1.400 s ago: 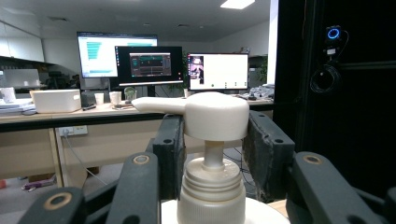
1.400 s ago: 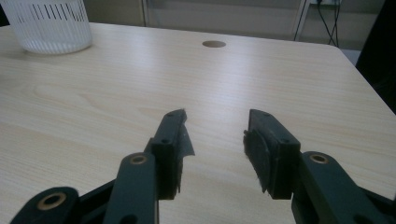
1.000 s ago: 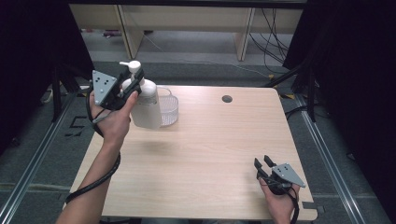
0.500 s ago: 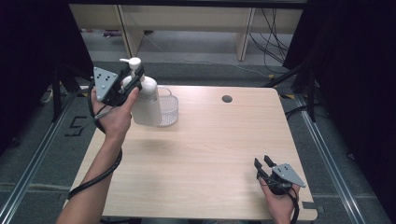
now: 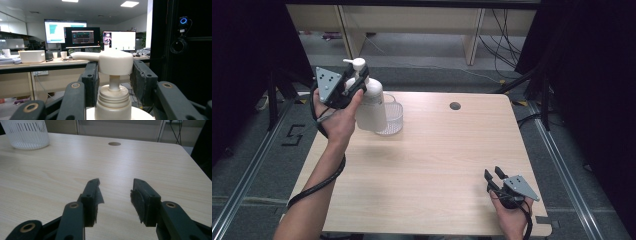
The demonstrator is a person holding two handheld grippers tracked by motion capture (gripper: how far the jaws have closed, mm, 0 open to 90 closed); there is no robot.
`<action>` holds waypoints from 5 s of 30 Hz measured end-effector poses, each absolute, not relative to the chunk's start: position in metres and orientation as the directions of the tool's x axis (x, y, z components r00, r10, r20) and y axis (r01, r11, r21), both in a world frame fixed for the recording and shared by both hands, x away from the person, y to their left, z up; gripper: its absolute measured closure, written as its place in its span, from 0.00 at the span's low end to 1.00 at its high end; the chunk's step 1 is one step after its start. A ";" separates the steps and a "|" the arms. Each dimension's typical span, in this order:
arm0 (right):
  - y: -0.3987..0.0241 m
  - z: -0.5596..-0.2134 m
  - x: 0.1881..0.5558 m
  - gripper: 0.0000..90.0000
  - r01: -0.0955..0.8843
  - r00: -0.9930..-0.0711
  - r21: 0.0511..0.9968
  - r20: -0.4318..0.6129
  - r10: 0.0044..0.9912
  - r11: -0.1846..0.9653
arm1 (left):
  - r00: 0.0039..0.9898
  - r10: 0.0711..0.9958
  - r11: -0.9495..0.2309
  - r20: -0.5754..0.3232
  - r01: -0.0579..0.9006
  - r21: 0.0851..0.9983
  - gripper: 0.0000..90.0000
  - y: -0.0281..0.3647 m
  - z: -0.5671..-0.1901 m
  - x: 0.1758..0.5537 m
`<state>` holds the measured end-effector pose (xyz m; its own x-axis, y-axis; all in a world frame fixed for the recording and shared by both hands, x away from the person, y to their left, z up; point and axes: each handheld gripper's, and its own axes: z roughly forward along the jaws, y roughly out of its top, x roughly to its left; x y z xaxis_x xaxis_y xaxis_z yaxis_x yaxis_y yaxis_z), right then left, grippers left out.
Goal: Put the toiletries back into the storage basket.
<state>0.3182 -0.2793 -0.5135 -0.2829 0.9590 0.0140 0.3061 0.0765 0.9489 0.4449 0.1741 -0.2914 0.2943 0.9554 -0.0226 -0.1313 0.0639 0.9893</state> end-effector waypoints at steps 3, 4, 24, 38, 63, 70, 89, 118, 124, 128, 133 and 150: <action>-0.279 -0.513 0.318 0.64 0.312 -0.282 0.947 0.023 0.959 0.069 | 0.296 0.955 0.068 -0.026 -0.130 0.989 0.65 0.174 -0.291 0.447; -0.279 -0.513 0.318 0.64 0.310 -0.284 0.948 0.018 0.959 0.074 | 0.297 0.955 0.065 -0.023 -0.131 0.989 0.65 0.173 -0.290 0.449; -0.280 -0.514 0.319 0.64 0.298 -0.288 0.950 -0.001 0.958 0.091 | 0.297 0.955 0.058 -0.016 -0.134 0.989 0.65 0.166 -0.286 0.465; -0.281 -0.514 0.319 0.64 0.286 -0.288 0.953 -0.013 0.957 0.099 | 0.294 0.956 0.053 -0.010 -0.137 0.989 0.65 0.166 -0.283 0.474; -0.281 -0.514 0.319 0.64 0.285 -0.286 0.953 -0.017 0.958 0.102 | 0.297 0.955 0.044 -0.001 -0.137 0.990 0.65 0.164 -0.285 0.497; -0.281 -0.514 0.319 0.64 0.287 -0.287 0.953 -0.013 0.958 0.099 | 0.296 0.955 0.038 0.003 -0.134 0.990 0.65 0.162 -0.285 0.502; -0.282 -0.513 0.320 0.64 0.282 -0.291 0.952 -0.032 0.956 0.118 | 0.295 0.955 0.028 0.007 -0.115 0.993 0.65 0.159 -0.290 0.513; -0.282 -0.514 0.319 0.64 0.276 -0.287 0.955 -0.029 0.957 0.112 | 0.296 0.955 0.024 0.002 -0.085 0.996 0.65 0.151 -0.299 0.521; -0.281 -0.514 0.319 0.64 0.276 -0.289 0.955 -0.025 0.957 0.108 | 0.296 0.955 0.020 0.004 -0.078 0.997 0.65 0.150 -0.301 0.523; -0.278 -0.514 0.318 0.63 0.309 -0.279 0.949 0.024 0.960 0.066 | 0.296 0.955 0.019 0.002 -0.069 0.997 0.65 0.150 -0.304 0.524; -0.281 -0.513 0.319 0.63 0.293 -0.289 0.950 -0.016 0.957 0.105 | 0.293 0.956 0.020 -0.001 -0.062 0.998 0.65 0.150 -0.308 0.526; -0.280 -0.514 0.319 0.63 0.290 -0.289 0.952 -0.009 0.957 0.096 | 0.298 0.955 0.011 0.001 -0.039 0.999 0.65 0.147 -0.316 0.528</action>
